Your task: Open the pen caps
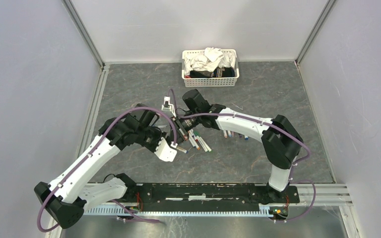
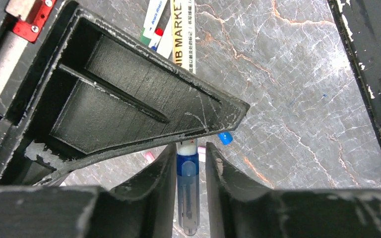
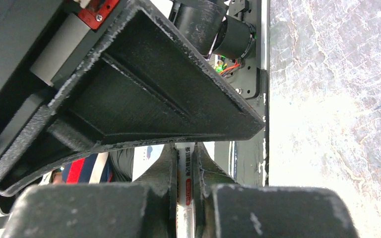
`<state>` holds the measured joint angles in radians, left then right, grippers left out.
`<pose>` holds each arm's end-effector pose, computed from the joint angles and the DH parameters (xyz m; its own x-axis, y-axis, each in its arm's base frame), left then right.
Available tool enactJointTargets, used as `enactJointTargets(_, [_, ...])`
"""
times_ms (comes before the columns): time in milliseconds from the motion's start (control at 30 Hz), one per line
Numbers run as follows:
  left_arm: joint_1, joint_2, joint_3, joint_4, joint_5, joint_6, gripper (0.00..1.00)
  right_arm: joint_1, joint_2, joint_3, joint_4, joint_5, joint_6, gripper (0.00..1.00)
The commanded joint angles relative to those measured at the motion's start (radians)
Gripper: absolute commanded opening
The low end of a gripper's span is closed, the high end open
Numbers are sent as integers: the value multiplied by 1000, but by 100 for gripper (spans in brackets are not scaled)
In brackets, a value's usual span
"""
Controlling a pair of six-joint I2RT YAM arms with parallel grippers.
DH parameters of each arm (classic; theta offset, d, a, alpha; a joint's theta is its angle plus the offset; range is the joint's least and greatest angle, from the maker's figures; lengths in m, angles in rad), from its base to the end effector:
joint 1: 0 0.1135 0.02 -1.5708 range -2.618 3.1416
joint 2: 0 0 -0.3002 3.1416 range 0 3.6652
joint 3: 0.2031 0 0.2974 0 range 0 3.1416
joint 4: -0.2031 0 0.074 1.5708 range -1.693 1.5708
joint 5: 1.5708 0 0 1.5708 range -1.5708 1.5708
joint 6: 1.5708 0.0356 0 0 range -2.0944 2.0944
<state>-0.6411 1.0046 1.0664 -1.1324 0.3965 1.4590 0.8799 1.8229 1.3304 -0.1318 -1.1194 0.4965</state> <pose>0.1498 -0.1290 0.3510 0.6173 0.6831 -0.3903 0.7770 -0.4514 0.4388 0.2637 0.3692 0.2670 -0.7093 -0.5317 -0.4628 -0.5272 -0.0357 0.8490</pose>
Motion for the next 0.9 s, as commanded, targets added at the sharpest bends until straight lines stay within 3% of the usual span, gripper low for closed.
enactJointTargets(0, [-3,-18,13,12,24,2,38,-12,12,51,15,11,23,0])
enactJointTargets(67, [-3,-11,23,14,24,-3,38,-11,15,53,15,9,25,0])
enactJointTargets(300, [-4,-5,20,2,17,-2,21,-11,14,41,32,10,31,0])
enactJointTargets(400, [-7,-2,25,5,31,-6,21,-9,23,39,68,16,66,0])
enactJointTargets(500, [-14,4,27,5,29,-5,23,-4,37,46,117,16,105,0])
enactJointTargets(600, [-19,3,19,9,24,-5,37,-3,47,56,153,17,129,0])
enactJointTargets(667, [-19,-3,13,15,20,-3,40,-2,47,56,156,15,130,0])
enactJointTargets(767, [-19,-6,2,14,-7,7,14,-4,39,42,141,15,112,0])
enactJointTargets(867, [-20,-9,-8,1,-36,28,6,-6,32,32,134,17,93,0])
